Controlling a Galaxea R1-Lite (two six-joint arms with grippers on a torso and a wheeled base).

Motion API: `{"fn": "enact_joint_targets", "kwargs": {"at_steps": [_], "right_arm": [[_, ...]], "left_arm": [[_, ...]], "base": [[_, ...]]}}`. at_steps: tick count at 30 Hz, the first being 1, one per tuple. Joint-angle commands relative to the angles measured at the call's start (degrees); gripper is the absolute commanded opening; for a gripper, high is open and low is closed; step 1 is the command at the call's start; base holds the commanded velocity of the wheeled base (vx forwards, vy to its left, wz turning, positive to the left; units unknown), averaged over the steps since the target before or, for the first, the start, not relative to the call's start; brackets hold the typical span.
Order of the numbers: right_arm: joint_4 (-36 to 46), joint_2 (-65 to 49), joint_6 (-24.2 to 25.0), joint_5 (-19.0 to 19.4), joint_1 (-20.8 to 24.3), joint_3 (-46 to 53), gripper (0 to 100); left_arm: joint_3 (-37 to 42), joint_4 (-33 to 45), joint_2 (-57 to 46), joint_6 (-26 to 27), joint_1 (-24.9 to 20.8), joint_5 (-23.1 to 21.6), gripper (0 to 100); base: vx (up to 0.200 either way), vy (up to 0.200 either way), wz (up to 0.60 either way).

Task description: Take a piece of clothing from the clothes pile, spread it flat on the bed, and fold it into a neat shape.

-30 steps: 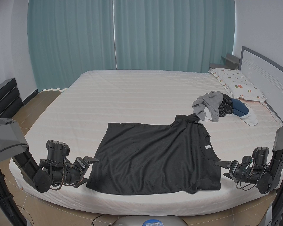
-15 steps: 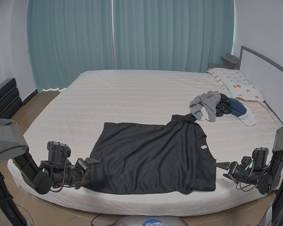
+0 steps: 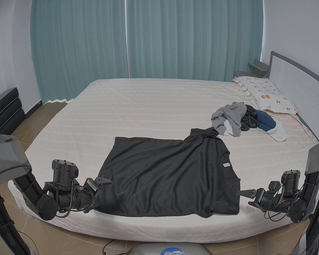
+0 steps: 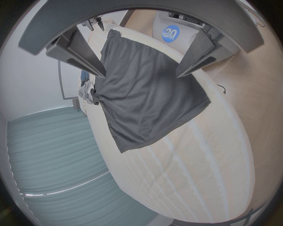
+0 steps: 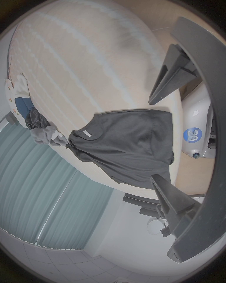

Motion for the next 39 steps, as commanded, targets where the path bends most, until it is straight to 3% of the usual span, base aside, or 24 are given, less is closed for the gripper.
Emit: {"fn": "enact_joint_targets", "kwargs": {"at_steps": [1, 17, 30, 31, 37, 39], "right_arm": [[0.01, 0.64, 0.01, -0.01, 0.17, 0.12, 100], [-0.08, 2.48, 0.01, -0.45, 1.05, -0.59, 100], [-0.08, 3.28, -0.08, -0.54, 1.41, -1.03, 100], [-0.08, 3.63, -0.08, -0.63, 1.41, -1.47, 100], [0.1, 6.0, 0.01, -1.68, 2.28, -4.1, 100], [0.01, 8.29, 0.01, -5.11, 3.95, -6.12, 100]], "left_arm": [[0.11, 0.08, 0.47, 0.53, 0.31, 0.27, 100], [-6.04, -0.18, 13.39, 6.06, 1.98, 12.23, 100], [-13.16, -0.01, 18.31, 9.93, 5.06, 12.93, 100], [-13.25, -0.09, 18.22, 10.02, 5.15, 13.1, 0], [-12.11, -1.59, 16.73, 10.02, 7.17, 12.93, 0], [-11.05, -2.2, 15.32, 9.84, 7.52, 12.4, 0]], "base": [[0.0, 0.0, 0.0], [0.0, 0.0, 0.0], [0.0, 0.0, 0.0], [0.0, 0.0, 0.0], [0.0, 0.0, 0.0], [0.0, 0.0, 0.0]]}}
